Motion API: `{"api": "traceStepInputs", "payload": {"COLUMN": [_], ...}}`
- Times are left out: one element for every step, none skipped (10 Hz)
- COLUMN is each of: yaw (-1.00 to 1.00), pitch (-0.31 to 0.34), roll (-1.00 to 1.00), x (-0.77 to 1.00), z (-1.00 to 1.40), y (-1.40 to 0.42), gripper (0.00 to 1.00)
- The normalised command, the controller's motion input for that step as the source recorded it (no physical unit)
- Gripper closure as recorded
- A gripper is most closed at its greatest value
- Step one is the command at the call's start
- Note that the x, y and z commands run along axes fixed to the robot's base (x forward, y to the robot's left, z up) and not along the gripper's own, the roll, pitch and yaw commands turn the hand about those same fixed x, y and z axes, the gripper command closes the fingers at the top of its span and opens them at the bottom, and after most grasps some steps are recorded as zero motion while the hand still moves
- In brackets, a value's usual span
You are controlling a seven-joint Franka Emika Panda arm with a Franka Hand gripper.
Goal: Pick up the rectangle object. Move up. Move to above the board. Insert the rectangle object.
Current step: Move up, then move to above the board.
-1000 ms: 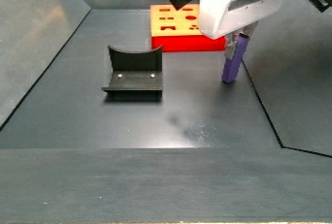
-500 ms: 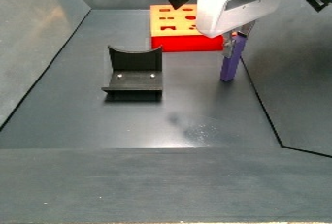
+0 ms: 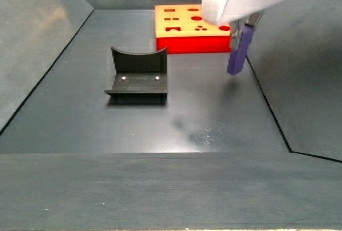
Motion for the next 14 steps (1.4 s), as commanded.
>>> {"api": "traceStepInputs", "payload": {"yaw": [-0.02,-0.02,-0.18,-0.17,-0.13,-0.09,-0.06,-0.05,-0.05,-0.04,-0.04,-0.03,-0.03,-1.00], "pitch": [0.020,0.025,0.074,0.071,0.040,0.026,0.023,0.019,0.018,0.026,0.035,0.058,0.076,0.026], "roll": [0.01,0.02,0.22,0.21,0.15,0.10,0.05,0.02,0.01,0.00,0.00,0.01,0.00,-0.06], "x": [-0.04,-0.03,-0.27,-0.27,-0.25,-0.23,-0.20,-0.18,-0.17,-0.10,-0.07,-0.02,-0.01,0.46], "z": [0.40,0.25,1.00,1.00,1.00,1.00,1.00,1.00,1.00,0.80,0.68,0.46,0.22,0.26], "y": [0.03,0.03,0.43,0.43,0.36,0.31,0.28,0.25,0.23,0.14,0.10,0.06,0.05,-1.00], "gripper": [1.00,1.00,1.00,1.00,1.00,1.00,1.00,1.00,1.00,1.00,1.00,1.00,1.00,1.00]}}
